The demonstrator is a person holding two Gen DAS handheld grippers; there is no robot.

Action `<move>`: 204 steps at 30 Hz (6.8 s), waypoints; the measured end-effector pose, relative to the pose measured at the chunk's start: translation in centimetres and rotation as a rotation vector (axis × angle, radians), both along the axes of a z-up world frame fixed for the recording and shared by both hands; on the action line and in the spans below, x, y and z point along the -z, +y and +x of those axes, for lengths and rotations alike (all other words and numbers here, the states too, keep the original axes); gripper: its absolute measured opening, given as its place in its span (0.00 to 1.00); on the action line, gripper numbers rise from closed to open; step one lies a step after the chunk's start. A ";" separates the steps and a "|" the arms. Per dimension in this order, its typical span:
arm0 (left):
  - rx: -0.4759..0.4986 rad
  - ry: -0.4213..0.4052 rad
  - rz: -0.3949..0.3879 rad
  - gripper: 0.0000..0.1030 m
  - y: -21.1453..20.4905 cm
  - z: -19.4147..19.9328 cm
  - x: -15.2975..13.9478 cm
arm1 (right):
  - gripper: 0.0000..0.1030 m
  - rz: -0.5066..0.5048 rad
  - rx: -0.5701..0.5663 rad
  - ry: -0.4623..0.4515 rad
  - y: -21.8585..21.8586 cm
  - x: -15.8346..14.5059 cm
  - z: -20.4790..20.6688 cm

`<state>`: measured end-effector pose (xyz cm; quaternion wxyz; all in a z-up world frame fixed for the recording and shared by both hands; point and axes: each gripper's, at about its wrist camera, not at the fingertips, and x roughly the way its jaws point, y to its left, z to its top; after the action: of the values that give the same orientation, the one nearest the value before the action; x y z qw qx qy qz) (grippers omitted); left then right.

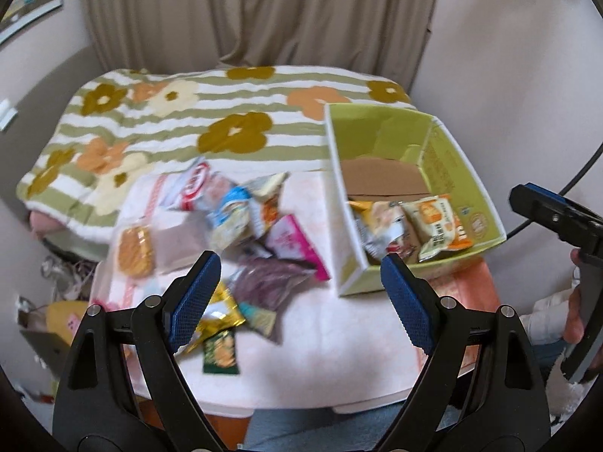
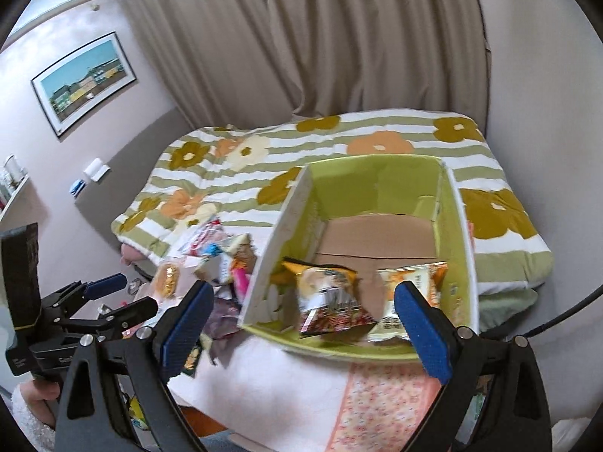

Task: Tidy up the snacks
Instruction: 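Move both tools back to the tray and reach into the snack pile, then grasp the pink striped bag with left tool while right grasps the grey printed bag, then carry both bags over the box and open both tools to drop them, then move both tools back over the tray toward the remaining snacks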

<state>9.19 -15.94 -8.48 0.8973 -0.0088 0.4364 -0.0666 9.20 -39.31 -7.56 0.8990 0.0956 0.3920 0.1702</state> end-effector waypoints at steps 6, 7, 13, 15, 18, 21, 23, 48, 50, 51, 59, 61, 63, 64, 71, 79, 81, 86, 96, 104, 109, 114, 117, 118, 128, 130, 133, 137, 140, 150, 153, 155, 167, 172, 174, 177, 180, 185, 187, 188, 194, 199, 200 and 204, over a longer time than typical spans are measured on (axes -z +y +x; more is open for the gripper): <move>-0.059 -0.015 -0.044 0.83 5.0 -2.8 0.2 | 0.93 -0.001 -0.057 -0.022 4.0 -0.6 -1.5; -0.068 -0.020 -0.049 0.83 6.0 -3.3 0.1 | 0.93 0.005 -0.065 -0.022 4.9 -0.6 -1.7; -0.086 -0.013 -0.038 0.83 13.0 -5.4 0.0 | 0.93 0.042 -0.096 -0.006 10.9 -0.3 -2.4; -0.084 0.009 -0.035 0.83 15.2 -5.9 0.4 | 0.93 0.062 -0.090 0.018 13.4 0.1 -2.7; -0.062 0.058 -0.064 0.83 19.0 -6.5 1.6 | 0.93 0.100 -0.080 0.057 16.5 0.9 -3.0; -0.034 0.105 -0.068 0.83 22.3 -6.8 3.5 | 0.93 0.103 -0.059 0.107 19.9 2.3 -3.1; -0.003 0.135 -0.068 0.83 24.2 -6.8 4.9 | 0.93 0.098 -0.037 0.143 22.0 3.6 -3.2; 0.232 0.341 -0.025 0.83 27.8 -2.0 16.7 | 0.93 0.195 0.302 0.428 32.4 17.0 -1.0; 0.236 0.360 -0.022 0.83 27.6 -1.7 17.3 | 0.92 0.192 0.319 0.428 32.6 17.2 -0.8; 0.239 0.366 -0.030 0.83 27.7 -1.7 17.6 | 0.92 0.191 0.328 0.428 32.7 17.4 -0.6; 0.241 0.373 -0.059 0.72 28.0 -1.0 18.9 | 0.92 0.150 0.351 0.437 34.0 18.2 -0.2; 0.248 0.364 -0.050 0.66 27.9 -0.8 18.9 | 0.91 0.135 0.356 0.435 34.3 18.2 -0.2; 0.250 0.355 -0.047 0.65 28.0 -0.7 18.7 | 0.88 0.129 0.365 0.429 34.3 18.2 -0.1; 0.248 0.348 -0.049 0.64 28.1 -0.6 18.5 | 0.85 0.127 0.369 0.429 34.2 18.3 -0.1; 0.230 0.332 -0.097 0.63 29.1 -0.7 17.6 | 0.74 0.110 0.381 0.450 34.2 18.7 0.1; 0.221 0.314 -0.123 0.63 29.7 -0.9 16.9 | 0.64 0.084 0.350 0.482 35.2 19.4 0.9; 0.220 0.310 -0.128 0.63 29.9 -0.9 16.8 | 0.60 0.087 0.341 0.476 35.2 19.3 0.9; 0.218 0.302 -0.136 0.63 30.2 -1.1 16.2 | 0.55 0.105 0.338 0.462 35.1 18.8 0.5; 0.217 0.226 -0.155 0.63 30.3 -2.1 12.5 | 0.55 0.112 0.317 0.386 34.3 15.1 -0.4; 0.219 0.124 -0.166 0.63 28.7 -2.1 7.8 | 0.55 0.121 0.292 0.258 31.7 9.7 -0.8; 0.216 0.056 -0.153 0.63 26.3 -0.8 4.9 | 0.55 0.129 0.281 0.158 28.2 5.9 -0.6; 0.198 -0.016 -0.138 0.63 21.9 1.2 2.1 | 0.55 0.147 0.263 0.081 23.2 3.1 0.5; 0.188 -0.046 -0.148 0.63 18.6 2.5 0.5 | 0.55 0.160 0.261 0.050 18.7 1.7 1.4; 0.187 -0.056 -0.149 0.63 17.1 3.2 0.0 | 0.55 0.161 0.255 0.048 17.4 1.4 1.8; 0.184 -0.094 -0.175 0.63 4.5 9.9 -2.3 | 0.55 0.083 0.266 0.017 3.7 -0.8 6.2; 0.195 -0.092 -0.172 0.63 2.0 11.4 -2.5 | 0.56 0.077 0.279 0.038 1.3 -0.3 7.4; 0.231 -0.076 -0.158 0.63 -1.6 13.9 -2.2 | 0.56 0.059 0.305 0.061 -1.3 0.5 8.8; 0.312 -0.045 -0.120 0.63 -6.4 17.6 -1.1 | 0.55 0.058 0.343 0.088 -3.9 1.4 10.4; 0.359 -0.042 -0.072 0.63 -9.2 19.8 0.0 | 0.55 0.059 0.377 0.117 -5.3 2.2 11.5; 0.445 -0.025 0.047 0.97 -15.3 23.8 2.8 | 0.55 0.052 0.439 0.167 -8.0 4.3 14.5; 0.449 -0.021 0.085 0.99 -15.6 23.9 3.5 | 0.55 0.055 0.452 0.184 -8.5 5.2 14.8; 0.448 -0.008 0.089 0.99 -15.3 24.0 3.9 | 0.55 0.032 0.458 0.193 -8.5 5.5 14.9; 0.371 0.031 0.024 0.99 -10.7 22.2 4.2 | 0.56 -0.050 0.401 0.199 -7.6 5.6 16.8; 0.327 0.045 -0.011 0.99 -8.6 21.7 3.9 | 0.93 -0.082 0.385 0.177 -7.3 5.3 17.8; 0.309 0.049 -0.012 0.99 -7.8 20.9 3.8 | 0.98 -0.075 0.369 0.126 -7.2 4.7 17.0; 0.281 0.056 -0.016 0.99 -6.6 19.5 3.9 | 0.98 -0.106 0.362 0.049 -6.7 3.8 15.1; 0.258 0.068 -0.034 0.99 -5.6 18.2 4.0 | 0.98 -0.119 0.336 0.032 -6.2 3.5 13.8; 0.220 0.054 -0.046 0.99 -4.2 15.9 3.1 | 0.98 -0.130 0.312 0.029 -5.7 2.6 11.9; 0.208 0.037 -0.049 0.99 -3.8 14.8 2.5 | 0.98 -0.133 0.298 0.023 -5.5 2.1 11.1; 0.201 0.028 -0.052 0.99 -3.5 14.1 2.1 | 0.98 -0.138 0.290 0.017 -5.4 1.8 10.6; 0.124 -0.026 -0.097 0.99 -1.2 10.0 -0.4 | 0.98 -0.140 0.188 -0.014 -4.1 0.1 7.7; 0.005 -0.059 -0.056 0.99 2.4 5.8 -1.8 | 0.98 -0.102 0.097 -0.070 -2.2 -1.0 5.9; -0.021 -0.059 -0.039 0.99 3.2 4.9 -1.8 | 0.98 -0.097 0.077 -0.080 -1.7 -1.1 5.6; -0.118 -0.037 -0.006 0.99 6.5 2.3 -1.6 | 0.99 -0.057 0.000 -0.097 0.7 -1.2 4.5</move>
<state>11.44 -9.43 -6.89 0.9076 -0.0360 0.4181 -0.0150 13.74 -38.66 -6.33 0.9193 0.0615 0.3527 0.1633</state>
